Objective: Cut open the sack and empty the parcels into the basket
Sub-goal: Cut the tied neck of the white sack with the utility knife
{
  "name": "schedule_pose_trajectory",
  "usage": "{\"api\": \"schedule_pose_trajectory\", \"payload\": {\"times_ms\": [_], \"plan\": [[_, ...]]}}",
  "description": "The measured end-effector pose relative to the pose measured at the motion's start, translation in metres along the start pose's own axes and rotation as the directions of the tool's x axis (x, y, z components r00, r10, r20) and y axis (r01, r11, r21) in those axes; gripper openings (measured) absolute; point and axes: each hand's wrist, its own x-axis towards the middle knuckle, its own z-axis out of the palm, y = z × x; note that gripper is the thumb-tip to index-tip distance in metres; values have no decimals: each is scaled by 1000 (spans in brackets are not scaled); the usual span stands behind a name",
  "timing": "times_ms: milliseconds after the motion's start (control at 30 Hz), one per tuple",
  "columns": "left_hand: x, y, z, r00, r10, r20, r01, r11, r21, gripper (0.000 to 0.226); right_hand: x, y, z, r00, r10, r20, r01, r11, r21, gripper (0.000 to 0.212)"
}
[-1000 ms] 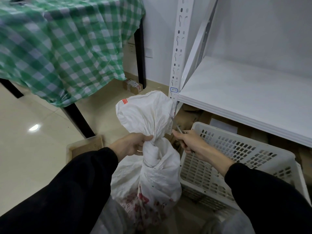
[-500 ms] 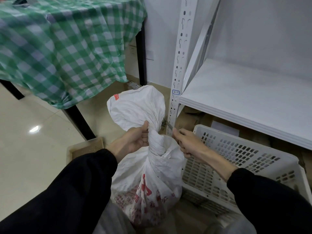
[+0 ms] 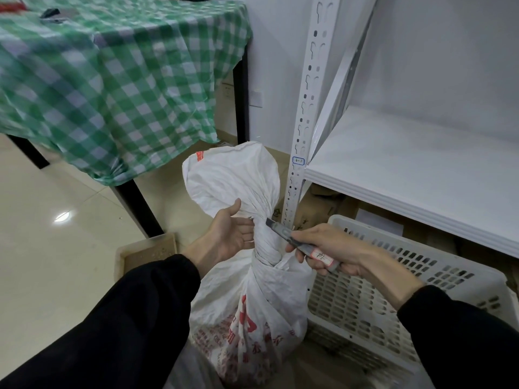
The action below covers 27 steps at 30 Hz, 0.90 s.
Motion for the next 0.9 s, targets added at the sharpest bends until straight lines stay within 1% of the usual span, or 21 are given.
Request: {"api": "schedule_pose_trajectory", "payload": {"times_ms": [100, 200, 300, 433, 600, 733, 900], "plan": [[3, -1, -5, 999, -23, 49, 25, 999, -28, 47, -1, -1, 0, 1000, 0, 13, 0, 1000, 1, 38], [5, -6, -6, 999, -23, 47, 20, 998, 67, 26, -1, -2, 0, 1000, -2, 23, 3, 1000, -6, 37], [8, -10, -4, 999, -4, 54, 0, 998, 67, 18, 0, -2, 1, 1000, -1, 31, 2, 1000, -29, 40], [8, -10, -3, 999, 12, 34, -15, 997, 80, 12, -2, -2, 3, 999, -1, 46, 3, 999, -41, 39], [7, -9, -2, 1000, 11, -24, -9, 996, 84, 9, -2, -3, 1, 999, 4, 47, -2, 999, -46, 33], [3, -9, 3, 997, 25, -69, -17, 993, 117, 12, -1, -3, 2, 999, 14, 38, -13, 999, -34, 31], [1, -8, 8, 992, 33, -119, -22, 995, 95, 16, 0, -2, 1, 1000, 15, 23, -14, 1000, -25, 30]]}}
